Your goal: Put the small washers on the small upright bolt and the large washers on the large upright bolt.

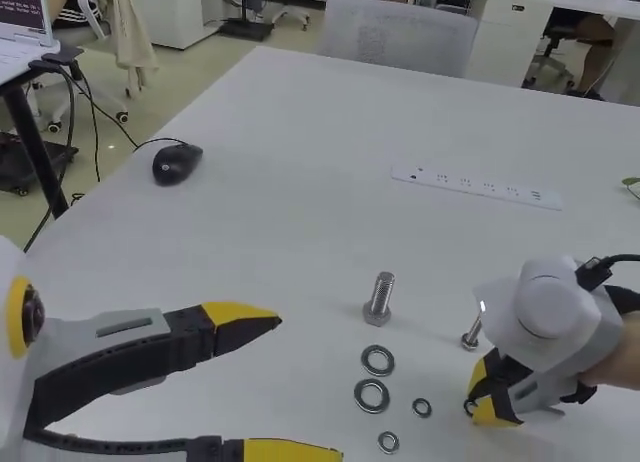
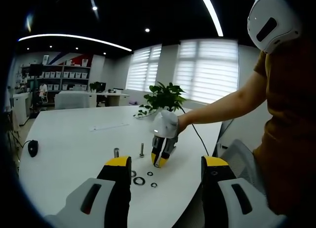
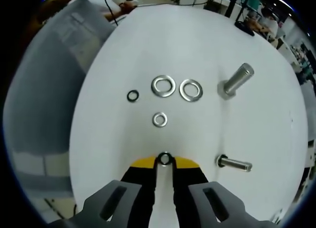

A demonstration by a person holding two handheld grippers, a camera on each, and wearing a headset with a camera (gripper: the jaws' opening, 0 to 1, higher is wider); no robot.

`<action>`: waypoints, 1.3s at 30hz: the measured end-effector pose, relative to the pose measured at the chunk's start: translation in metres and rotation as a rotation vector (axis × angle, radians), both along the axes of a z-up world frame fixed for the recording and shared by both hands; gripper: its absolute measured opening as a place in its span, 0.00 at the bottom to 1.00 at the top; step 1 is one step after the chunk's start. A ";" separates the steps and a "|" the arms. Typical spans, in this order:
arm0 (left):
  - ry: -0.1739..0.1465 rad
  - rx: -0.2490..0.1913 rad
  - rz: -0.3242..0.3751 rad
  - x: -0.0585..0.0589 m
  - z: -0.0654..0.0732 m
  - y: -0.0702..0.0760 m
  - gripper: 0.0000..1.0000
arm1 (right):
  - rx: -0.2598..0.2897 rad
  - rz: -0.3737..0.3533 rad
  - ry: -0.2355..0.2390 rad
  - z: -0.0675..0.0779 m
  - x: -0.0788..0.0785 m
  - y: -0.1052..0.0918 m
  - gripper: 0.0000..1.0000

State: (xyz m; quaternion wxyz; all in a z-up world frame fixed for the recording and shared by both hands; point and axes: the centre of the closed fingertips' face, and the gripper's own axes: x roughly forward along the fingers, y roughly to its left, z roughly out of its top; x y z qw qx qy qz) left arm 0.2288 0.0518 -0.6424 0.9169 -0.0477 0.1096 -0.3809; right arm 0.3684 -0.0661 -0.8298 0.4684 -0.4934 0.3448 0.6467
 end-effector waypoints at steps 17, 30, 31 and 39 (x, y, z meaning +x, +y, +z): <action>0.006 0.002 -0.021 0.002 -0.002 -0.006 0.56 | 0.012 -0.058 -0.039 0.021 0.022 -0.016 0.12; 0.010 0.002 -0.024 0.003 -0.002 -0.006 0.56 | 0.041 -0.093 -0.105 0.052 0.053 -0.016 0.12; 0.011 0.002 -0.023 0.003 -0.002 -0.006 0.56 | 0.044 -0.094 -0.108 0.054 0.054 -0.015 0.12; 0.014 0.003 -0.032 0.003 -0.003 -0.008 0.56 | 0.057 -0.088 -0.138 0.069 0.065 -0.006 0.12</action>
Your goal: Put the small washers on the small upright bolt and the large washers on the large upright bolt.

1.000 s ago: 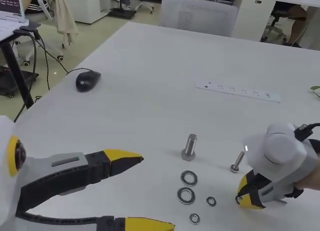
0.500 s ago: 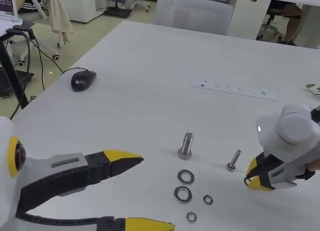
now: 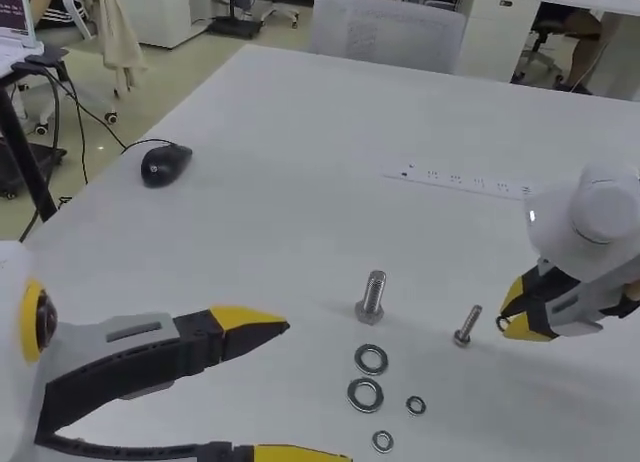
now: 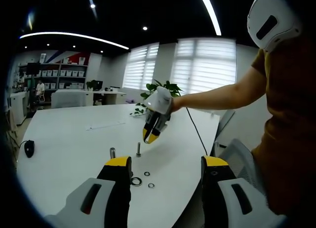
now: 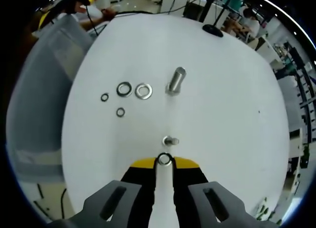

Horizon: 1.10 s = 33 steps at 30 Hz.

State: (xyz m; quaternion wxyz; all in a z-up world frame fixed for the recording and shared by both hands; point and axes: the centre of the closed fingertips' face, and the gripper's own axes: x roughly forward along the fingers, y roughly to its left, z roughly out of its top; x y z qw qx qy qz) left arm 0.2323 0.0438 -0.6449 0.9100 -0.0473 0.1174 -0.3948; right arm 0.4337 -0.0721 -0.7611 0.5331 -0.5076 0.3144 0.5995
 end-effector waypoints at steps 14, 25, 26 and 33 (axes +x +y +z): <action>0.001 -0.002 0.012 0.003 0.000 0.005 0.56 | 0.003 0.041 -0.002 0.004 0.005 0.022 0.12; 0.006 -0.004 0.016 0.004 -0.003 0.005 0.56 | -0.015 0.058 0.001 -0.003 0.009 0.023 0.12; 0.006 -0.005 0.016 0.004 -0.002 0.005 0.56 | -0.020 0.056 0.007 -0.004 0.008 0.022 0.12; 0.008 -0.005 0.023 0.004 -0.003 0.007 0.56 | -0.030 0.066 0.007 -0.009 0.009 0.022 0.12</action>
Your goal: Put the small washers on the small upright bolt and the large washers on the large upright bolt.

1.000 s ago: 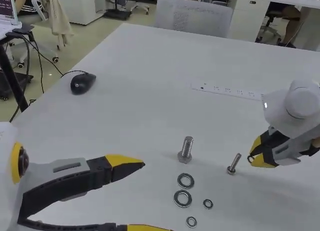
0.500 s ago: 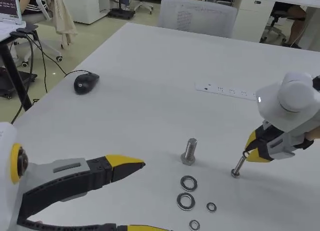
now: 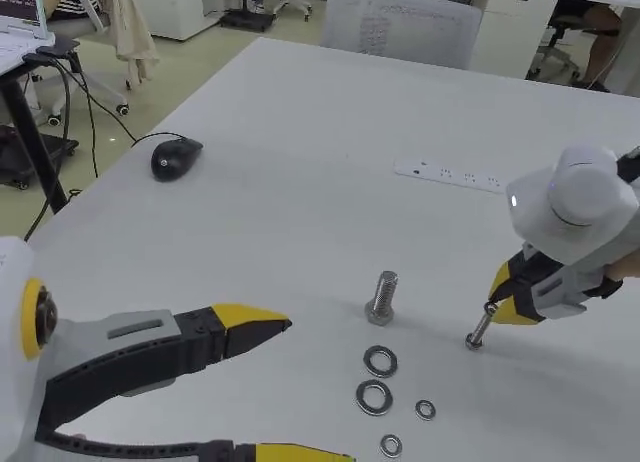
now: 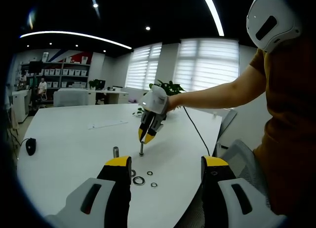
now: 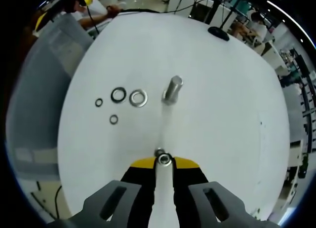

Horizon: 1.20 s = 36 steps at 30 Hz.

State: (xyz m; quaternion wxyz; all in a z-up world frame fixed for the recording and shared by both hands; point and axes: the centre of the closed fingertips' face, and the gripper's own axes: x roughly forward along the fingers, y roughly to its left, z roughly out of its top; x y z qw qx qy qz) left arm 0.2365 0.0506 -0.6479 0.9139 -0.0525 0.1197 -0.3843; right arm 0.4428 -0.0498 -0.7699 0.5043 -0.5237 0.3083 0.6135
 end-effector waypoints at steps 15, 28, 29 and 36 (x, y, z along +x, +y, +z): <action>0.010 0.001 0.007 0.002 -0.003 0.001 0.56 | -0.035 0.031 0.009 -0.024 0.000 -0.002 0.13; 0.033 -0.002 0.018 0.003 -0.009 0.004 0.56 | -0.039 0.027 0.039 -0.044 -0.001 0.001 0.13; 0.034 -0.002 0.017 0.003 -0.009 0.003 0.56 | -0.040 0.027 0.041 -0.045 -0.001 0.001 0.13; 0.036 0.001 0.018 0.006 -0.010 0.004 0.56 | -0.041 0.031 0.045 -0.049 0.000 0.000 0.13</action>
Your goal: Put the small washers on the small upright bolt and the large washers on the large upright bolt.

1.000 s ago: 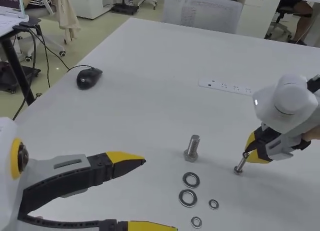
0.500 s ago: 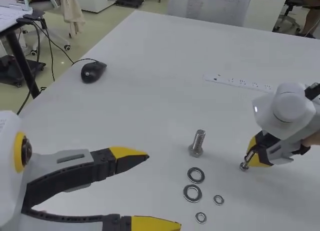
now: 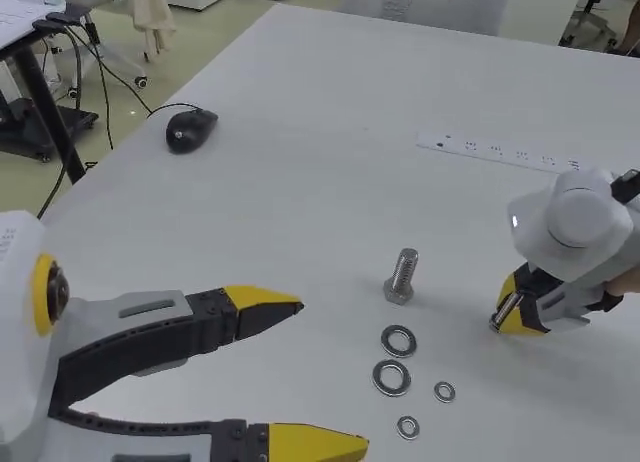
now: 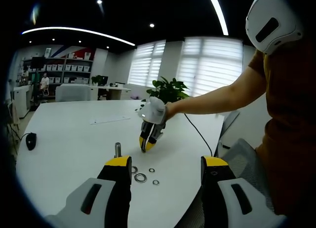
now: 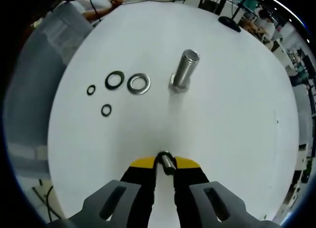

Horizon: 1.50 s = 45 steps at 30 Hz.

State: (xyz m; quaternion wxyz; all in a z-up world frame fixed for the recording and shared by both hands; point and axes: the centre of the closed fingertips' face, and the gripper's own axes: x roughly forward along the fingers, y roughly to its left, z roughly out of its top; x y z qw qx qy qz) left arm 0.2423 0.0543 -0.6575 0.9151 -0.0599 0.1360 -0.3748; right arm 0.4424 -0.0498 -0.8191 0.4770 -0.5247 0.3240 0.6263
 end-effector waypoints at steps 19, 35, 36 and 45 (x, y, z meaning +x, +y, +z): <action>-0.012 0.026 -0.003 -0.007 0.003 0.000 0.56 | 0.020 -0.040 -0.026 0.014 -0.009 -0.017 0.14; -0.073 0.014 -0.008 -0.016 0.018 -0.004 0.55 | 0.024 -0.029 -0.023 0.021 -0.045 -0.022 0.14; -0.075 0.017 -0.009 -0.017 0.018 -0.004 0.55 | 0.023 -0.027 -0.019 0.020 -0.048 -0.021 0.14; -0.080 0.028 -0.020 -0.024 0.019 -0.003 0.56 | 0.032 0.003 0.000 0.015 -0.073 -0.007 0.14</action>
